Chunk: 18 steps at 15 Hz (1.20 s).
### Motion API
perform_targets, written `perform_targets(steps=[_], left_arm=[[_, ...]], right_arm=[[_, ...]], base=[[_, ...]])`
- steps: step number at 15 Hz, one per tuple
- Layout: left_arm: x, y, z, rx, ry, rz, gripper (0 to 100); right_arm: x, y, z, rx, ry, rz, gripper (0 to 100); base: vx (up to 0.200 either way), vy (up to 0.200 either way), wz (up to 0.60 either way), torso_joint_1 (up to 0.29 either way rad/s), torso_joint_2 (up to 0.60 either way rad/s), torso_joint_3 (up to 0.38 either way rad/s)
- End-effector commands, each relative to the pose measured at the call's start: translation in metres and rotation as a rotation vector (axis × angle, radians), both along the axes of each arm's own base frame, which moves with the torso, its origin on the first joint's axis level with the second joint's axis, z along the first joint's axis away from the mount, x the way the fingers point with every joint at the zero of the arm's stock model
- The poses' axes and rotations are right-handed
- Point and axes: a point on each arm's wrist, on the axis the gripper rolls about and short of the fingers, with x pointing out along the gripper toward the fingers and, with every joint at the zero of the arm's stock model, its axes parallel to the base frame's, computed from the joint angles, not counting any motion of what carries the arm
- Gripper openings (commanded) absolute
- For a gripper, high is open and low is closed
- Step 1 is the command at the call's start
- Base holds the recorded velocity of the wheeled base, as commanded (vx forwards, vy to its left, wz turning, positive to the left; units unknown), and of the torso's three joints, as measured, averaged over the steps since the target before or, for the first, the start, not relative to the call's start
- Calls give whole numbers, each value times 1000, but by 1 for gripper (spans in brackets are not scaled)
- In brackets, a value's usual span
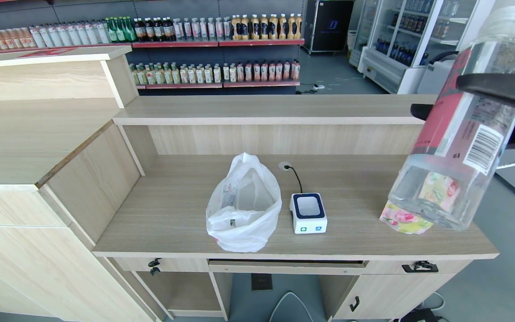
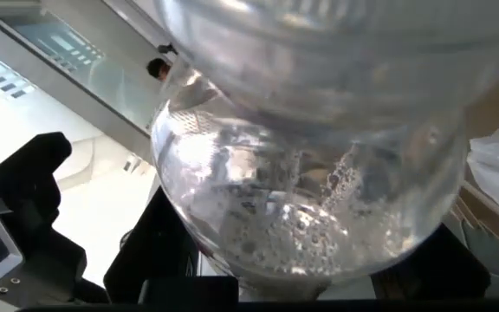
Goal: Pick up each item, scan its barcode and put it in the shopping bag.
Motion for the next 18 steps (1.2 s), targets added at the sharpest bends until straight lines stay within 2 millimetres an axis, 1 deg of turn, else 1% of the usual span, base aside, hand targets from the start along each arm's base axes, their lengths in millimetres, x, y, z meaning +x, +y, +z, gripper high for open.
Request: perform_targets(steps=[1, 3, 4, 12, 18], left_arm=[[0, 0, 0, 0, -1, 0, 100], [0, 0, 0, 0, -1, 0, 100], [0, 0, 0, 0, -1, 0, 100], [0, 0, 0, 0, -1, 0, 100], [0, 0, 0, 0, -1, 0, 100]], right_arm=[[-5, 1, -6, -9, -2, 14, 0], [-13, 2, -19, -31, -25, 30, 0], [-17, 3, -21, -33, -24, 40, 0], [-34, 8, -23, -32, -28, 88, 0], [-40, 8, -30, -38, -16, 100, 0]], base=[[0, 0, 0, 0, 0, 0], [0, 0, 0, 0, 0, 0], [0, 0, 0, 0, 0, 0], [0, 0, 0, 0, 0, 0], [0, 0, 0, 0, 0, 0]])
